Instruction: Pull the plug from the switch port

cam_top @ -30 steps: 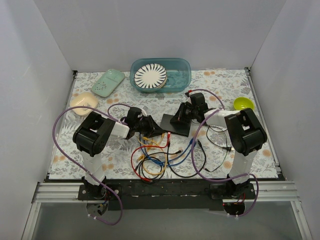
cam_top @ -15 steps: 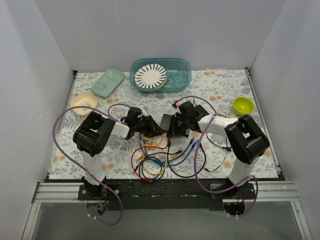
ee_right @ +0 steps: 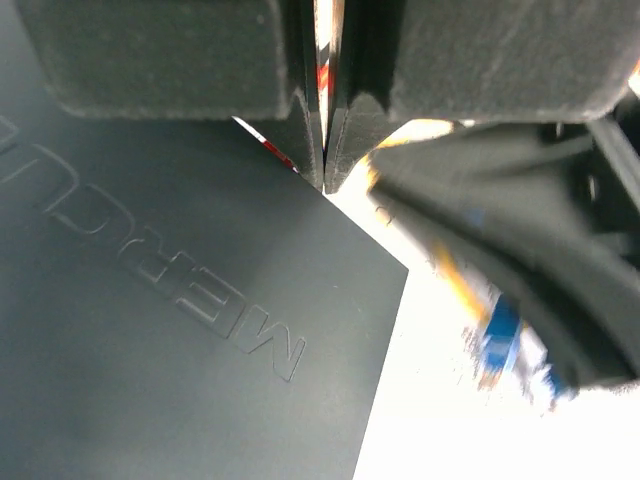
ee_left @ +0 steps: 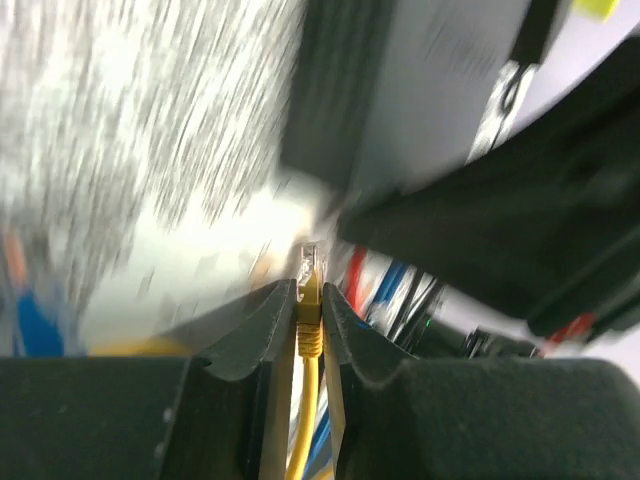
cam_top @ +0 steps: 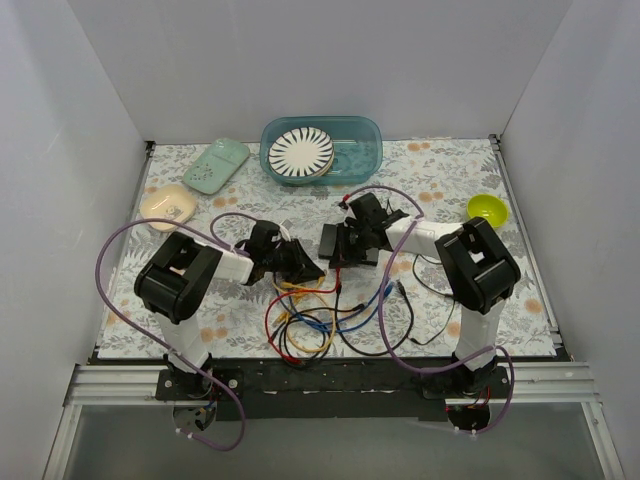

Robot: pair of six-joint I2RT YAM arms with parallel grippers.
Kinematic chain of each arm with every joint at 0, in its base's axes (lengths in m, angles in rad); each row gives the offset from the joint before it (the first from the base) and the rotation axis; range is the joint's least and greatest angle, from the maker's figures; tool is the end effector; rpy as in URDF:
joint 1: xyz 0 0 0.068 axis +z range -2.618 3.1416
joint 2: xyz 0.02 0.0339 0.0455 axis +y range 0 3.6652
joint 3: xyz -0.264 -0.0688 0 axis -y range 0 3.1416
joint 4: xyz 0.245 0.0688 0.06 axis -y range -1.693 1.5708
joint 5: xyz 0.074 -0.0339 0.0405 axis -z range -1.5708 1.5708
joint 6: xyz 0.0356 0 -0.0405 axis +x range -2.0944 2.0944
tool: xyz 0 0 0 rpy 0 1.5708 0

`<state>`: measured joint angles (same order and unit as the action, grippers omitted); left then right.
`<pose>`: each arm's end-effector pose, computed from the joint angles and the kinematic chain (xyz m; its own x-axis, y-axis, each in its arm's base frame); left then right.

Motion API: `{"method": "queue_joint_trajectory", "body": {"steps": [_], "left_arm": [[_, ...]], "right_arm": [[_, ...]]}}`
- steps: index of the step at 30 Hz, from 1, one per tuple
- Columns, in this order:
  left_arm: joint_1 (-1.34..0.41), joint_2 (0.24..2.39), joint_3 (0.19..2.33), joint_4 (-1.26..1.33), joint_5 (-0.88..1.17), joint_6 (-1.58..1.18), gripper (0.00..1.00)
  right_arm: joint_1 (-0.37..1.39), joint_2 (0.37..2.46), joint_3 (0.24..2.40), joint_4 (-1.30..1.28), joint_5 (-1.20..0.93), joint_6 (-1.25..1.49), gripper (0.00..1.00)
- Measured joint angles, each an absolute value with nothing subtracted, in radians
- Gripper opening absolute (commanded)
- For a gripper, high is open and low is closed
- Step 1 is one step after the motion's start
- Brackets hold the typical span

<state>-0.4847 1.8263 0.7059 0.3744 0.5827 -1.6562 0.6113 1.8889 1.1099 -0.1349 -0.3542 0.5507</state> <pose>0.2772 -0.1681 0.1041 -0.6927 -0.5755 0.4348 -0.6620 0.2681 -0.6999 0.3079 0.2309 0.1498 -0.9251 -0.0490 -0.3767 -0.2672 0.7888 0.5536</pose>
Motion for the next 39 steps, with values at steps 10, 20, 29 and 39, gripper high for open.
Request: {"method": "queue_joint_trajectory", "body": {"steps": [10, 20, 29, 39], "left_arm": [[-0.487, 1.668, 0.616, 0.225, 0.561, -1.637, 0.00], [-0.277, 1.443, 0.593, 0.074, 0.355, -1.734, 0.41], [-0.276, 1.597, 0.787, 0.159, 0.488, -1.732, 0.38], [-0.485, 1.798, 0.880, 0.249, 0.632, -1.699, 0.36]], "right_arm": [[0.587, 1.888, 1.089, -0.083, -0.307, 0.551, 0.07], [0.574, 1.684, 0.992, 0.011, -0.263, 0.545, 0.14], [0.439, 1.847, 1.196, -0.016, -0.248, 0.600, 0.10], [0.310, 2.066, 1.404, -0.125, -0.182, 0.611, 0.09]]}}
